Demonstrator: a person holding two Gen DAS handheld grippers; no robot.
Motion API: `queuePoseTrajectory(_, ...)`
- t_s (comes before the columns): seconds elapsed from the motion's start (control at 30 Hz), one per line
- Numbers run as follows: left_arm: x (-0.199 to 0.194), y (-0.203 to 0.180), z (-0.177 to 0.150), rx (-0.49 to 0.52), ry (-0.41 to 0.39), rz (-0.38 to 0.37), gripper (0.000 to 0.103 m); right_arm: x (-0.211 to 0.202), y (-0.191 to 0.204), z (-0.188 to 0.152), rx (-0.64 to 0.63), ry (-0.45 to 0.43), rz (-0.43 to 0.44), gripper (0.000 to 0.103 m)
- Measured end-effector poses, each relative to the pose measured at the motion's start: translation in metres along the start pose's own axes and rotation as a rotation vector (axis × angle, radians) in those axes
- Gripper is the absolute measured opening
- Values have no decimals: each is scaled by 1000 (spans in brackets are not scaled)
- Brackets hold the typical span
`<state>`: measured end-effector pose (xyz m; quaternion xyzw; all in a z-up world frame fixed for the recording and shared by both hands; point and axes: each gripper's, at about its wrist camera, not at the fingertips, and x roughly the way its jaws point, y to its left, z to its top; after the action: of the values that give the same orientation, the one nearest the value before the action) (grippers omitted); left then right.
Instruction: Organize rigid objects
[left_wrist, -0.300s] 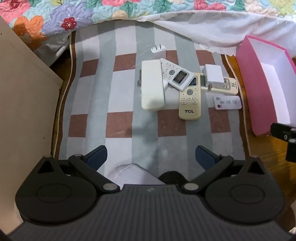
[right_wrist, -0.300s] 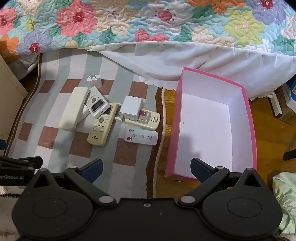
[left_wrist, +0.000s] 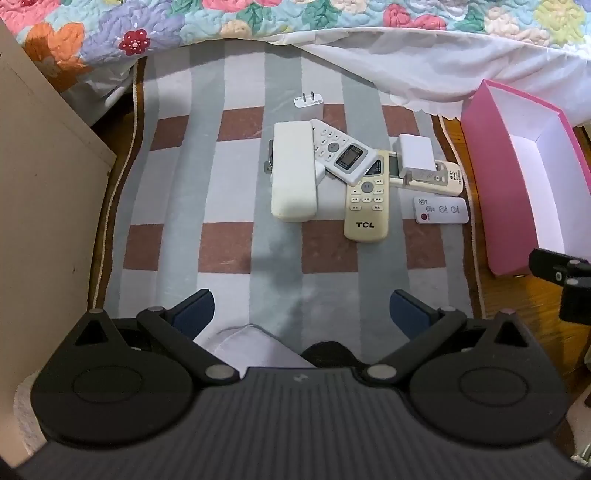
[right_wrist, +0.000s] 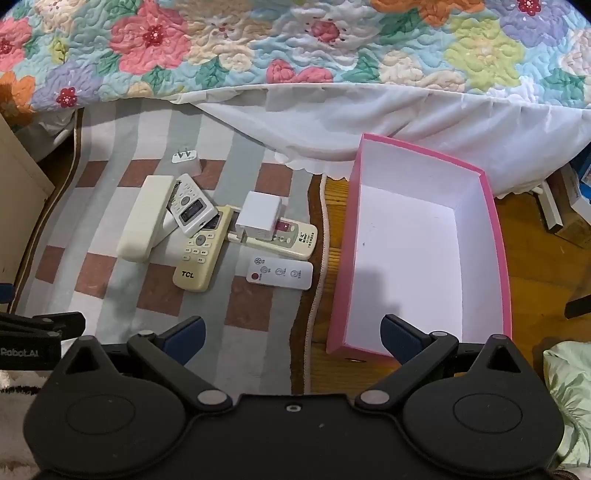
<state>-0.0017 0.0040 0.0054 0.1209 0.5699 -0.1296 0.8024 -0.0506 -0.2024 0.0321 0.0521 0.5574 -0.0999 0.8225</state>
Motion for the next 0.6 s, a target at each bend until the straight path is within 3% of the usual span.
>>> queuePoseTrajectory(0.6, 5, 8, 1, -35, 19, 0, 103, 3, -5, 1, 10, 5, -11, 102)
